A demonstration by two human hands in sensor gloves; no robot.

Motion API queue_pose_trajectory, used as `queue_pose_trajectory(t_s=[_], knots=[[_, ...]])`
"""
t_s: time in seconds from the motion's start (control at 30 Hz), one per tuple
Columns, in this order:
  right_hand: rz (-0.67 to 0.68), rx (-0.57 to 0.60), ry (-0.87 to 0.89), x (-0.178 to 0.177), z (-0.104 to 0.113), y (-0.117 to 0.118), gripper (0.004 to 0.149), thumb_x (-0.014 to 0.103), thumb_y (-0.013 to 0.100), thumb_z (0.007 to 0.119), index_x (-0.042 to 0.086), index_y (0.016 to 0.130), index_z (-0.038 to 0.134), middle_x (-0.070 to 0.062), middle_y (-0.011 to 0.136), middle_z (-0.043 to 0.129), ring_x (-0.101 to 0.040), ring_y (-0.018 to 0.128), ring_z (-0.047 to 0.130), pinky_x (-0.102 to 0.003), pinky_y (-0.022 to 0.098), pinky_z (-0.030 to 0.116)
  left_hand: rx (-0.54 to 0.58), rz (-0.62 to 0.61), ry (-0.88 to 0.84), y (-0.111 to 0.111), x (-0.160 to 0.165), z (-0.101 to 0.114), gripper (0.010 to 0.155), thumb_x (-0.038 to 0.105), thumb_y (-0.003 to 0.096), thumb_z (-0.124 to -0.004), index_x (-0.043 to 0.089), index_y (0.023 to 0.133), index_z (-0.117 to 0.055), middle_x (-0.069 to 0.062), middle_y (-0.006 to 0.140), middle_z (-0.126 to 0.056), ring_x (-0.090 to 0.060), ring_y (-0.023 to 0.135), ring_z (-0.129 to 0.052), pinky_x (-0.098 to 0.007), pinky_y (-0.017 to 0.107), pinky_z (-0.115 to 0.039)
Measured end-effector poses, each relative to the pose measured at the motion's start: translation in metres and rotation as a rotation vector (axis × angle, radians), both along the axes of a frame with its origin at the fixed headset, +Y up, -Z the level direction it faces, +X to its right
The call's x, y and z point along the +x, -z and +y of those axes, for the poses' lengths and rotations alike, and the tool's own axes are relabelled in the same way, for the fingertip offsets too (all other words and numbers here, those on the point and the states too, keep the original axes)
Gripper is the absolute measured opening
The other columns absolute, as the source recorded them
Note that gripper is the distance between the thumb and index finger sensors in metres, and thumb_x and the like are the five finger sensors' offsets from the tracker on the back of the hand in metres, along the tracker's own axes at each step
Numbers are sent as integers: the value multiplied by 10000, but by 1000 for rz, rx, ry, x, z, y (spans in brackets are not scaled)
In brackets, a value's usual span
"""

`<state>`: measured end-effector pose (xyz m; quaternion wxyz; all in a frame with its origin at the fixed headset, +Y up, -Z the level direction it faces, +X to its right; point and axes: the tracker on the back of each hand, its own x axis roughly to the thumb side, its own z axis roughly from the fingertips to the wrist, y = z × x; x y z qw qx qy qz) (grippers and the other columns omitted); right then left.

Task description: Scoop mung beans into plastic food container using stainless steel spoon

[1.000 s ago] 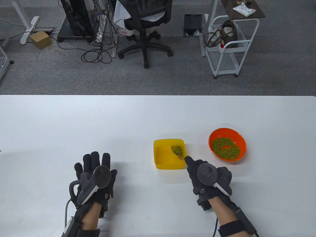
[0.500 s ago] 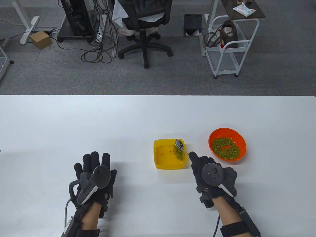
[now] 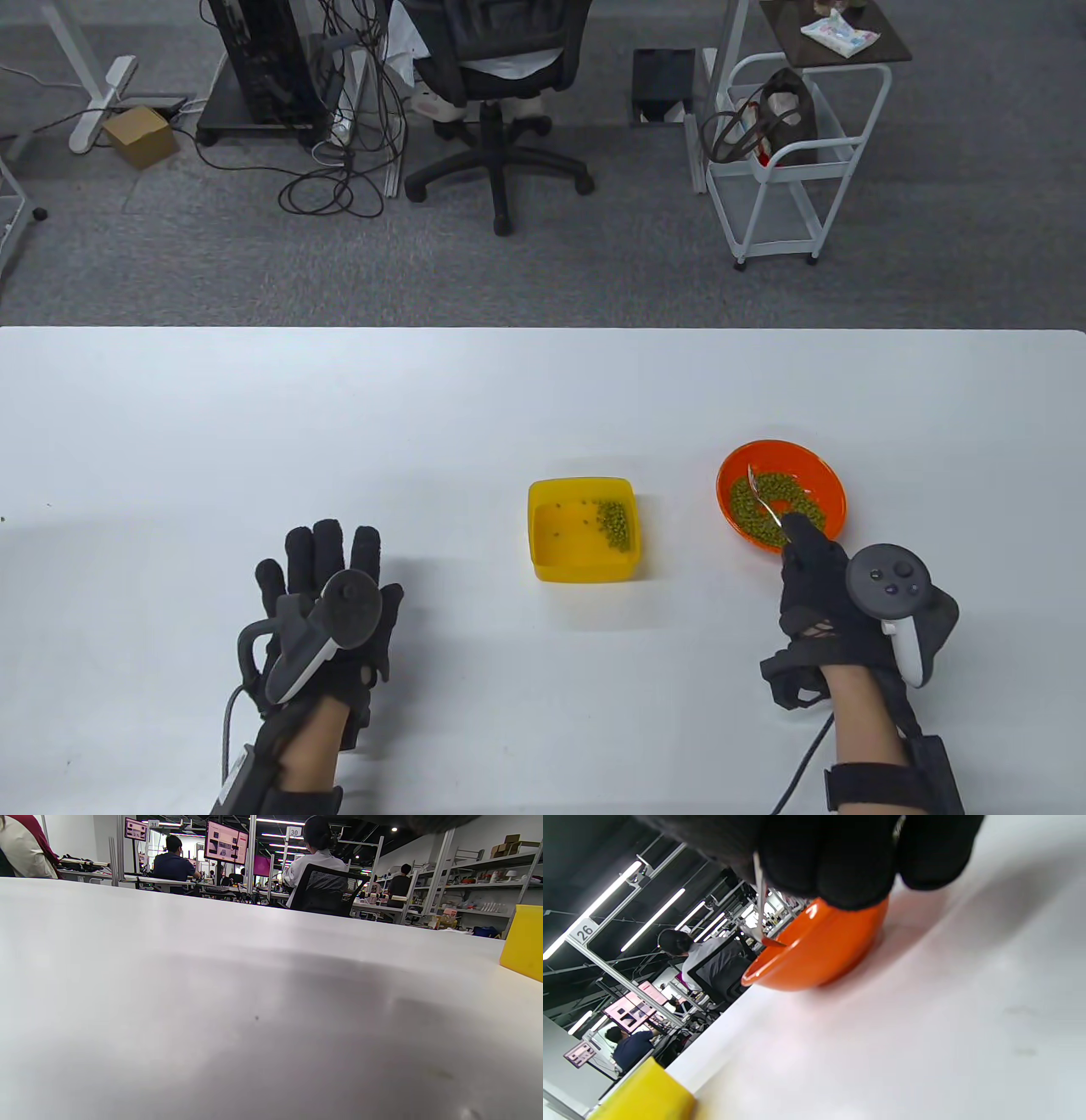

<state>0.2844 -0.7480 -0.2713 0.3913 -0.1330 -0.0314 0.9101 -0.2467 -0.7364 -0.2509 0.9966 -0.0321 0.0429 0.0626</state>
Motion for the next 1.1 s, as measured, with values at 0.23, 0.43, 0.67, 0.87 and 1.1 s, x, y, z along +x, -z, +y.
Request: queue_pose_trajectory(t_s=[0.23, 0.43, 0.67, 0.87, 1.1], knots=[[11, -28, 126, -3, -11, 5, 474, 338, 516, 713, 220, 974, 690, 112, 689, 843, -187, 596, 904, -523, 574, 752, -3, 1, 2, 0, 0, 0, 726, 587, 465, -590, 414, 1076, -237, -43, 1171, -108, -355, 1082, -91, -666, 711, -82], [8, -45, 275, -4, -16, 5, 482, 338, 513, 715, 201, 974, 687, 109, 674, 850, -189, 572, 913, -521, 558, 764, -5, 3, 1, 0, -1, 0, 726, 587, 466, -590, 414, 1076, -236, -46, 1171, -108, -356, 1082, -94, -666, 711, -81], [-13, -171, -72, -10, -12, 5, 464, 354, 535, 703, 292, 994, 679, 83, 710, 818, -192, 621, 873, -528, 593, 724, -6, 3, 2, 0, -1, -1, 727, 587, 466, -590, 412, 1076, -236, -48, 1170, -110, -358, 1081, -95, -666, 710, -83], [-113, -174, -253, -9, -6, 4, 450, 352, 536, 716, 313, 984, 710, 79, 705, 822, -199, 620, 870, -529, 591, 722, -7, 1, 3, 0, -1, 0, 726, 587, 467, -590, 412, 1076, -236, -47, 1170, -110, -359, 1081, -96, -666, 710, -83], [-196, -167, -393, -1, -2, 4, 441, 343, 537, 734, 312, 977, 727, 85, 711, 822, -197, 632, 868, -525, 594, 723, -9, 2, 5, 0, 0, -1, 726, 588, 466, -589, 414, 1076, -235, -47, 1170, -110, -359, 1081, -96, -666, 710, -81]])
